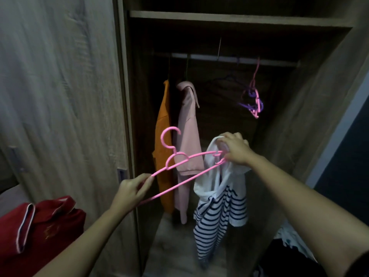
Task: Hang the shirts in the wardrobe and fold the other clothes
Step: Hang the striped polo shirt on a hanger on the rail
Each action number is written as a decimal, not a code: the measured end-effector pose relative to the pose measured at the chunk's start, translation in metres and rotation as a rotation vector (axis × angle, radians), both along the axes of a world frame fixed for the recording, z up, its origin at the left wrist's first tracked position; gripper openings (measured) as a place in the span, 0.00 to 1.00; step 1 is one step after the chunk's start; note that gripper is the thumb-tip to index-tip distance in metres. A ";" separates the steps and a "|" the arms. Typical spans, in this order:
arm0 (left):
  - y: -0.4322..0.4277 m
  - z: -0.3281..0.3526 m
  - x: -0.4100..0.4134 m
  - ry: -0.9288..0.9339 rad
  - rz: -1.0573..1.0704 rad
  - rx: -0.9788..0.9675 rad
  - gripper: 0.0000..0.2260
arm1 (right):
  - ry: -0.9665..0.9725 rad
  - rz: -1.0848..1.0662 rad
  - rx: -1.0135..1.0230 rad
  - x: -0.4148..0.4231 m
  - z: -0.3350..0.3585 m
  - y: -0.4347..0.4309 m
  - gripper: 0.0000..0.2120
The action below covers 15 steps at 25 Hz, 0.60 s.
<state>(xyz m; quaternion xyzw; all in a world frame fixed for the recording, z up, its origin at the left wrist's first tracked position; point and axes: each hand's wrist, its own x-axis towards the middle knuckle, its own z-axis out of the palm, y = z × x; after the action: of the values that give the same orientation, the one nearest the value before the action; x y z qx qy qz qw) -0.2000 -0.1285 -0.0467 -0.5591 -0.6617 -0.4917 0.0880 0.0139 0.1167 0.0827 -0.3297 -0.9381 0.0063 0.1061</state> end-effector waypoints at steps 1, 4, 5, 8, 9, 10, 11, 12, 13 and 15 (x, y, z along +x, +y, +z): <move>0.009 0.000 0.005 0.012 -0.020 0.003 0.13 | -0.008 0.067 0.024 -0.006 0.000 -0.011 0.26; 0.031 0.000 0.019 0.040 -0.084 0.027 0.17 | 0.107 0.204 0.012 -0.014 0.004 -0.032 0.29; 0.036 0.002 0.025 0.071 -0.084 0.041 0.17 | 0.125 0.229 0.012 -0.012 0.008 -0.032 0.29; 0.045 0.012 0.040 0.054 -0.026 0.133 0.15 | 0.123 0.343 -0.031 -0.007 0.016 -0.028 0.30; 0.049 0.014 0.045 0.032 -0.015 0.161 0.14 | 0.131 0.383 -0.027 -0.008 0.018 -0.031 0.31; 0.051 0.015 0.049 0.021 -0.013 0.176 0.13 | 0.142 0.407 -0.012 -0.009 0.019 -0.034 0.30; 0.053 0.015 0.051 0.018 -0.021 0.183 0.12 | 0.156 0.403 0.006 -0.010 0.021 -0.037 0.29; 0.053 0.015 0.049 0.026 -0.031 0.189 0.11 | 0.171 0.373 0.032 -0.009 0.025 -0.035 0.28; 0.051 0.015 0.045 0.048 -0.038 0.192 0.12 | 0.189 0.314 0.066 -0.006 0.028 -0.030 0.27; 0.045 0.019 0.031 0.133 -0.045 0.187 0.17 | 0.270 0.186 0.070 0.005 0.031 -0.011 0.27</move>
<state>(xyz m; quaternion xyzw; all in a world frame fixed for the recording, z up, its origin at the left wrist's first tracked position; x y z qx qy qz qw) -0.1687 -0.0833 -0.0279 -0.5946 -0.5930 -0.5150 0.1722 0.0187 0.1053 0.1141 -0.2336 -0.9414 0.0275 0.2417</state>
